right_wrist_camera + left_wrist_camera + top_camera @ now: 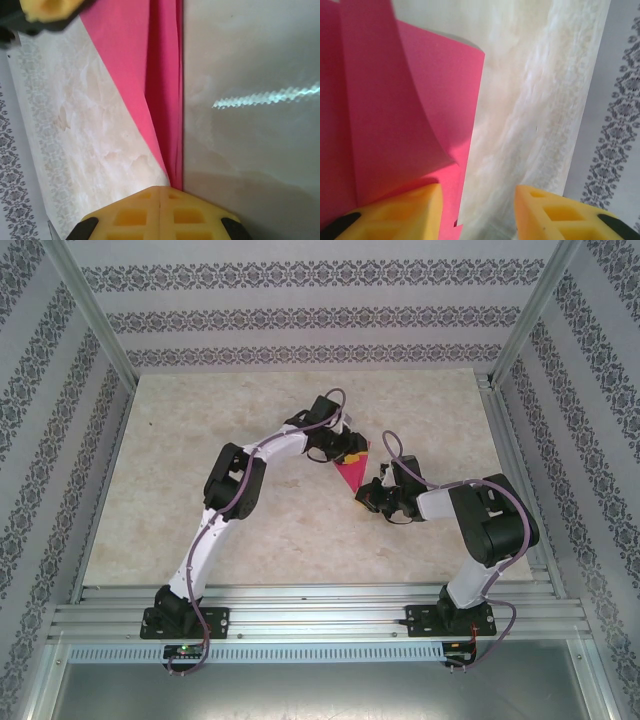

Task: Fold a paper plane with a square sheet of paper (pick it up from the middle)
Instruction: Fourth fold the wing at the center of the table.

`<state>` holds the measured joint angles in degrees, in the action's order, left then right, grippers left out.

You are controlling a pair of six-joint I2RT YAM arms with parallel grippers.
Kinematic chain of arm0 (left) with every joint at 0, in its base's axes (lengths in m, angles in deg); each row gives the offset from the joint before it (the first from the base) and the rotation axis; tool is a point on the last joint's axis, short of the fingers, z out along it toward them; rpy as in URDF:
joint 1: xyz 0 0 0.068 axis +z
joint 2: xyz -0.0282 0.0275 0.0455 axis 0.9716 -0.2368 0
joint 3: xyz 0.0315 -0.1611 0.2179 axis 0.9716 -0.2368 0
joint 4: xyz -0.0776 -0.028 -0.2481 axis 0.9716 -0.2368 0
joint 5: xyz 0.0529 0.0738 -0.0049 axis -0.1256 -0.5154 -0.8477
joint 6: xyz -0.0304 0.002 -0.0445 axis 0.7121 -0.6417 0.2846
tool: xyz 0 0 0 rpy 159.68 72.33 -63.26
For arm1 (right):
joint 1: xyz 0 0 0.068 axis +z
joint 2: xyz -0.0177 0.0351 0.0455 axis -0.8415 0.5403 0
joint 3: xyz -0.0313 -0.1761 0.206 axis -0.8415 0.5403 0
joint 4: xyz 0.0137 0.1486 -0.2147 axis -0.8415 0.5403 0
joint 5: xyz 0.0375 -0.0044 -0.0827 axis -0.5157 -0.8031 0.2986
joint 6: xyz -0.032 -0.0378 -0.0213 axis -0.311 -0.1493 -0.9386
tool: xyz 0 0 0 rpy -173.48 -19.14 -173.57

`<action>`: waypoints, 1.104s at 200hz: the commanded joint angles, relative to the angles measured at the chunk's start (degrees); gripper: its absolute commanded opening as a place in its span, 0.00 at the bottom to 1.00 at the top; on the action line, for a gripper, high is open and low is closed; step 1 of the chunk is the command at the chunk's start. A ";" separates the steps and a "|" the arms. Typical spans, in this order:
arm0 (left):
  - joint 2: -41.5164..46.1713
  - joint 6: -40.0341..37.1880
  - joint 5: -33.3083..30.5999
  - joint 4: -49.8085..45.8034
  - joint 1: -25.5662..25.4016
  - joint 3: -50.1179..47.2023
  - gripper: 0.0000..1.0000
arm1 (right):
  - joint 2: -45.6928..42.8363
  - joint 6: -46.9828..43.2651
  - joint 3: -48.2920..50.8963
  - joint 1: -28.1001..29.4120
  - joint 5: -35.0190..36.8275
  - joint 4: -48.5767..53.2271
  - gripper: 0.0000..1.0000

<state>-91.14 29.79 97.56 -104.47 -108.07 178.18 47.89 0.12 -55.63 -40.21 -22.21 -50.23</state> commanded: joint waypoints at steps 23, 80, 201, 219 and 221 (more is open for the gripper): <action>-3.76 -0.69 -2.53 -4.13 2.10 4.73 0.37 | 2.11 -1.98 0.73 -1.19 4.93 6.21 0.00; -1.84 -1.57 -3.83 -4.46 1.09 0.75 0.38 | -8.72 -4.04 -6.37 -1.59 4.85 10.18 0.00; -1.51 -1.02 -3.23 -3.48 1.01 0.04 0.39 | 12.02 -4.17 -23.71 0.09 4.21 12.12 0.00; -1.51 -0.88 -3.14 -3.21 0.94 -0.12 0.39 | 13.85 -4.57 -23.71 0.23 4.55 13.21 0.00; -1.58 -0.87 -3.11 -3.24 0.97 -0.09 0.39 | 13.96 -4.87 -23.77 0.23 4.83 13.61 0.00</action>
<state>-92.45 29.35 96.05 -104.87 -106.74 180.23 59.54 -3.18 -78.05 -40.78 -19.18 -38.41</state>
